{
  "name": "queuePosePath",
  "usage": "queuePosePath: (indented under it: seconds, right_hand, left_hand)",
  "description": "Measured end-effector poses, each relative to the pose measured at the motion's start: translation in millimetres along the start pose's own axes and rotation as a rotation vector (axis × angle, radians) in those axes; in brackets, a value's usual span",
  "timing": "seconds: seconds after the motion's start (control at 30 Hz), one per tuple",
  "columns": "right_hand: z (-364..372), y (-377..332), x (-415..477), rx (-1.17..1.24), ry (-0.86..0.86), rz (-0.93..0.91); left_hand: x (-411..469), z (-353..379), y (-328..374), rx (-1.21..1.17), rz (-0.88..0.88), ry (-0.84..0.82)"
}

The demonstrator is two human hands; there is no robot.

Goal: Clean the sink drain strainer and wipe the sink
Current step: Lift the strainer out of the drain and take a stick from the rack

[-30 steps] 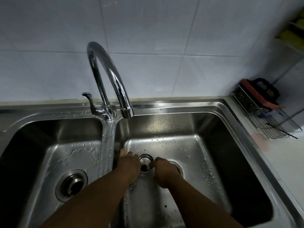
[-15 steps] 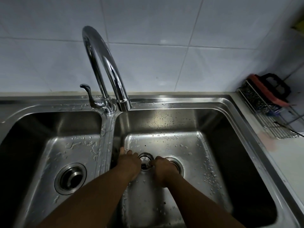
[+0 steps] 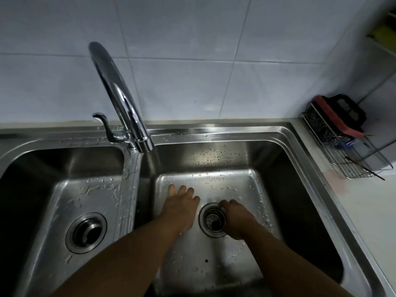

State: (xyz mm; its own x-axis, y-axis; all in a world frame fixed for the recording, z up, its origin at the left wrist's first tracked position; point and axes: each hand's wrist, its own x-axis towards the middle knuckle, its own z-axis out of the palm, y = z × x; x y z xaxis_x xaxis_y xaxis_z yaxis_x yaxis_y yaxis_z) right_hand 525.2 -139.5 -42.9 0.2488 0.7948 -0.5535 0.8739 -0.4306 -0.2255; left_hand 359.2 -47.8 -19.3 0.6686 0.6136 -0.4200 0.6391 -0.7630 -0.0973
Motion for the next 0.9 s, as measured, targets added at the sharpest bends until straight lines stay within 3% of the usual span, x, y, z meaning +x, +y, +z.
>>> queuePosePath:
  seconds: [0.17,0.33,0.53,0.9]
  right_hand:
    - [5.5,17.4,1.6,-0.038,-0.094,0.035]
    - [21.1,25.5,4.4,-0.069,-0.223,0.035]
    - [35.9,27.9,11.9,-0.146,-0.261,0.023]
    - [48.7,19.2,18.2,-0.295,-0.225,0.047]
  left_hand:
    - [11.0,5.4,37.5,-0.055,0.1,-0.028]
    - [21.3,38.4,64.2,-0.161,0.069,-0.196]
    - [31.5,68.3,63.9,-0.065,0.049,-0.379]
    - [43.1,70.5,69.5,-0.027,0.037,-0.378]
